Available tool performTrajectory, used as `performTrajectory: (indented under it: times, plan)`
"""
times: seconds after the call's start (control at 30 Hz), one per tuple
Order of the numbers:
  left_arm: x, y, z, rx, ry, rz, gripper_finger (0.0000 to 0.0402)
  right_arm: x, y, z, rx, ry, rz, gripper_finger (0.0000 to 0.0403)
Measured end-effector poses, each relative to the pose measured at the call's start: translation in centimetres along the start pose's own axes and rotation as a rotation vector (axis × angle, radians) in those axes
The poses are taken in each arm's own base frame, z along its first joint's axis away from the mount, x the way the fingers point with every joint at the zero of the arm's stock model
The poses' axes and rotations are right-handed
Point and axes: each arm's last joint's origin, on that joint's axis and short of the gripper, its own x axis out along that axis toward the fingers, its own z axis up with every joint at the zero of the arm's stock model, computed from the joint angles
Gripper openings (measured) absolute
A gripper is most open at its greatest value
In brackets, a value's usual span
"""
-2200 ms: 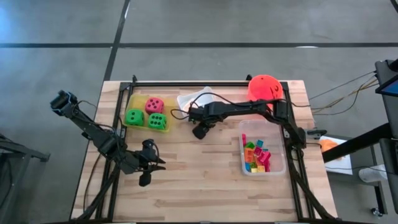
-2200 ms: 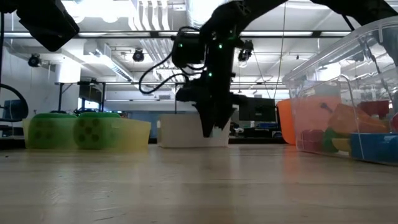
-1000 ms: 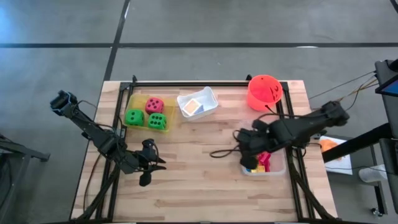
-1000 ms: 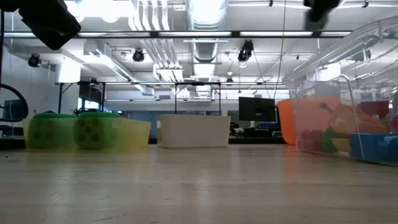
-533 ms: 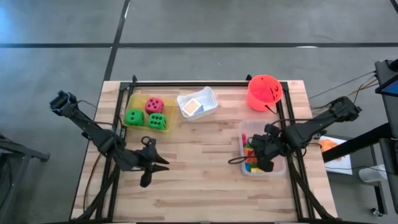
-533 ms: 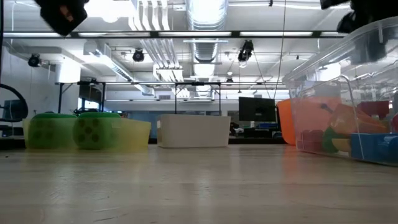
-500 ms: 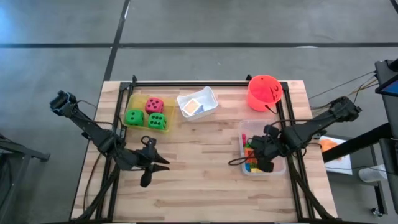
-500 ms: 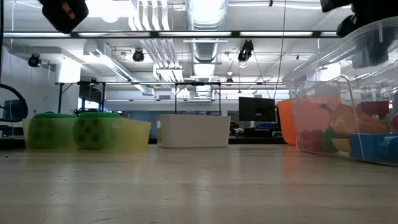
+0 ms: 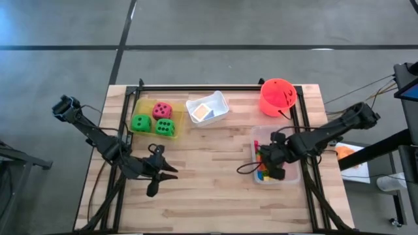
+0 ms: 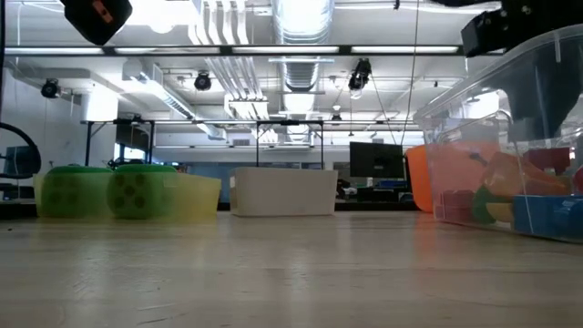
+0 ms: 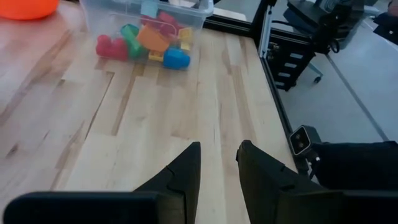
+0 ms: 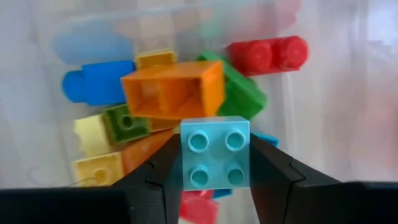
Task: Pick & Place Toys
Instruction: Put the light blue game piece into the transparent bin
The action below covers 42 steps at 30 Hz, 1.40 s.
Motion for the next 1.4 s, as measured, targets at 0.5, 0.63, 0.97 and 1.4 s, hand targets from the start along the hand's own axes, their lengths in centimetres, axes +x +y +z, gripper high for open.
performTrajectory:
  times: [0.5,0.63,0.97,1.4]
  plan:
    - [0.0,0.1,-0.2,0.015,0.023,0.013,0.0102,2.6,-1.7,0.5,-0.020,-0.032,-0.019,0.0130]
    - [0.0,0.1,-0.2,0.015,0.023,0.013,0.0102,3.0,-1.6,0.5,-0.023,-0.030,-0.006,0.0130]
    - [0.0,0.1,-0.2,0.014,0.023,0.013,0.0102,3.3,-1.6,0.2,-0.015,-0.007,0.011,0.0130]
    - [0.0,0.1,-0.2,0.012,0.023,0.013,0.0102,3.3,-1.6,0.2,-0.009,-0.005,0.022,0.0130]
